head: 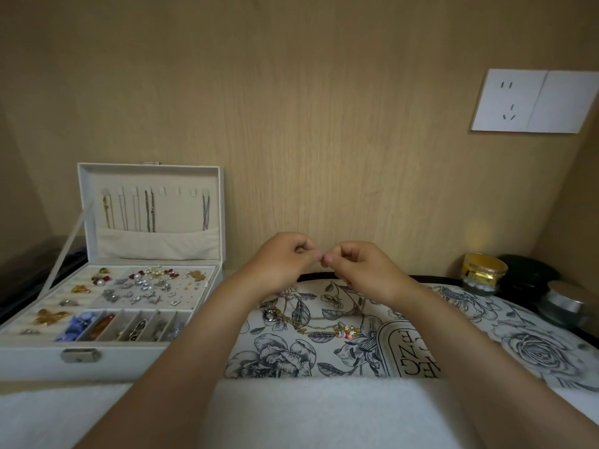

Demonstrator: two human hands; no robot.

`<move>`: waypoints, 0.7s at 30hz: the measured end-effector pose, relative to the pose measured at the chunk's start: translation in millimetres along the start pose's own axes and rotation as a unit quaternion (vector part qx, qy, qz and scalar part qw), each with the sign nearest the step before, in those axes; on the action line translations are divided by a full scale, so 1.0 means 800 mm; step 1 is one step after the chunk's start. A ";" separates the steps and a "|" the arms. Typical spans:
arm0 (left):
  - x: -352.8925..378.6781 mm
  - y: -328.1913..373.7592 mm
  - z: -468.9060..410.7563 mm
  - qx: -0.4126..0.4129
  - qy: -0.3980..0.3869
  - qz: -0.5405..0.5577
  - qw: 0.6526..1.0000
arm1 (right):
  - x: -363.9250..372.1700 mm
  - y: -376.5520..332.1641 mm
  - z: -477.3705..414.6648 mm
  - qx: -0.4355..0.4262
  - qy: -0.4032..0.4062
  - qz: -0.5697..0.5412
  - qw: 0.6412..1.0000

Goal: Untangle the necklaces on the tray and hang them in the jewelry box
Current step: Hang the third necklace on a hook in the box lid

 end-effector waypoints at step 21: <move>-0.244 -0.052 0.035 0.001 0.168 0.003 0.986 | 0.126 -0.151 -0.093 -0.107 0.108 0.007 0.988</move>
Point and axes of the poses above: each hand's wrist, its own z-axis away from the middle knuckle, its own x-axis out of the palm, y = z × x, the point moved 5 cm from there along -z, towards the middle knuckle, and after that the axes turned 4 degrees about -z, right-handed, at the moved point
